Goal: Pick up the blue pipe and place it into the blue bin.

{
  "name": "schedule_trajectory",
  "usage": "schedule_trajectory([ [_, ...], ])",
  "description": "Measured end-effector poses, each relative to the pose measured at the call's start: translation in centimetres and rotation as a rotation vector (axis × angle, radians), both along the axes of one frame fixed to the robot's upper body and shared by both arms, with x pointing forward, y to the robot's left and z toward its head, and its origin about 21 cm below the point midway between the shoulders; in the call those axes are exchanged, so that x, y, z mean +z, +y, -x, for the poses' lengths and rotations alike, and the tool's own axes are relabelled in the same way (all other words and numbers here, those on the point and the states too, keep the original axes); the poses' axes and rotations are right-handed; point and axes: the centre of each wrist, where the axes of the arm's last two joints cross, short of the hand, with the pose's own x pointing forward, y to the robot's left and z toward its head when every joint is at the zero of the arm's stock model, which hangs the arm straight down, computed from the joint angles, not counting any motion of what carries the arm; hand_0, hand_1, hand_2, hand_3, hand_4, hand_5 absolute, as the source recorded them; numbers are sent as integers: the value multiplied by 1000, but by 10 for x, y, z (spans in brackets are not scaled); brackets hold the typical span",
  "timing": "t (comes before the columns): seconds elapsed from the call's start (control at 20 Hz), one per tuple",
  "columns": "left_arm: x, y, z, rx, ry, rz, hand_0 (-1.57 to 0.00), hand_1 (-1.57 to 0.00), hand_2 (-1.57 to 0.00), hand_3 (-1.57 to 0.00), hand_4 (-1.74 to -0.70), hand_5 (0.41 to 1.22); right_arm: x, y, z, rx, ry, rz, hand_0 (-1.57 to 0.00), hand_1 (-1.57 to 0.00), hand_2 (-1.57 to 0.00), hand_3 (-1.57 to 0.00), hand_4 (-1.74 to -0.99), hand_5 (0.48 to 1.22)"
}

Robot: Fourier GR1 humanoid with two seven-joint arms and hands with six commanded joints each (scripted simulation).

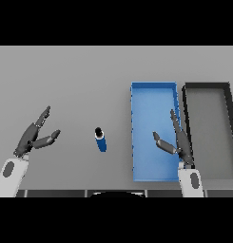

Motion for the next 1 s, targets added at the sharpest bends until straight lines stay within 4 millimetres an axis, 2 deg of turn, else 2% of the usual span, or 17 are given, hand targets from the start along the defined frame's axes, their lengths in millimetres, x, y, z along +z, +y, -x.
schedule_trajectory([
  [0.15, -1, -8, 11, -111, 62, -37, 1, 1, 1, 1, -1048, 535, 0, -2, -1, 7, -19, 6, 1, 1, 1, 1, -1176, 615],
  [0.25, -5, -23, 16, -186, 94, -28, 1, 1, 1, 1, -1095, 510, 0, 2, -1, 18, -14, 8, 1, 1, 1, 1, -1173, 616],
  [0.35, -9, -39, 23, -252, 134, -27, 1, 1, 1, 1, -1126, 485, 3, -2, 1, 12, -7, 20, 1, 1, 1, 1, -1174, 618],
  [0.45, -9, -57, 24, -290, 143, -51, 1, 1, 1, 1, -1137, 464, -2, 0, 2, 9, 17, 6, 1, 1, 1, 1, -1189, 619],
  [0.6, -18, -76, 30, -343, 173, -48, 1, 1, 1, 1, -1144, 452, 3, -1, 4, 13, -8, -9, 1, 1, 1, 1, -1205, 618],
  [0.75, -26, -98, 25, -353, 172, -33, 1, 1, 1, 1, -1151, 456, 0, 2, 1, 15, 2, -16, 1, 1, 1, 1, -1217, 626],
  [1.0, -42, -130, 11, -364, 156, 12, 1, 1, 1, 1, -1145, 460, 4, 1, 7, 5, 10, -9, 1, 1, 1, 1, -1205, 625],
])
